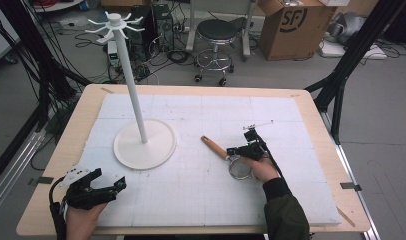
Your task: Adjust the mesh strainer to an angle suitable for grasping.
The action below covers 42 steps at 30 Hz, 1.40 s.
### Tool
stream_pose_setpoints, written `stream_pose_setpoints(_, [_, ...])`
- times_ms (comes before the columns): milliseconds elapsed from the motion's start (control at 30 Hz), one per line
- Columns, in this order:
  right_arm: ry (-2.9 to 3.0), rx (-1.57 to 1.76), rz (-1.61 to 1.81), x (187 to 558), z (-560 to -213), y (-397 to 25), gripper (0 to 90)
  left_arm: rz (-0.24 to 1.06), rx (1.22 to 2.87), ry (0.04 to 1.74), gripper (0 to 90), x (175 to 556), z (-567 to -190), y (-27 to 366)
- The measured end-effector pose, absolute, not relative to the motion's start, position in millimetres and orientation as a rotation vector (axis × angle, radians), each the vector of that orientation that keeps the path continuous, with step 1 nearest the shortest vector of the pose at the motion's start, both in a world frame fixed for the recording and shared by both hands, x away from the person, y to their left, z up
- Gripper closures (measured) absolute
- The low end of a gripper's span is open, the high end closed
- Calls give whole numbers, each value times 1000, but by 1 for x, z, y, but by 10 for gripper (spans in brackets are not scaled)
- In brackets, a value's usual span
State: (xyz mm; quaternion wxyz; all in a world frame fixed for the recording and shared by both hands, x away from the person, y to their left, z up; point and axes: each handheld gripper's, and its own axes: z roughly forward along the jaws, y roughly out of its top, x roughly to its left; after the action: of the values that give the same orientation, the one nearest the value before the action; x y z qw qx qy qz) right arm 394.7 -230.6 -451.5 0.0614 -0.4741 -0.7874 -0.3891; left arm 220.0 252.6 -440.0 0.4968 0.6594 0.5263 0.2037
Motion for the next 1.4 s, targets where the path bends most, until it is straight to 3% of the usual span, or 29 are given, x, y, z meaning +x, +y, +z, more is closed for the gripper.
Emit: stream_pose_setpoints(1400, [-2399, -1363, -1177, 379, -453, -161, 897, 478, 1579, 1261, 16, 220, -439, 255])
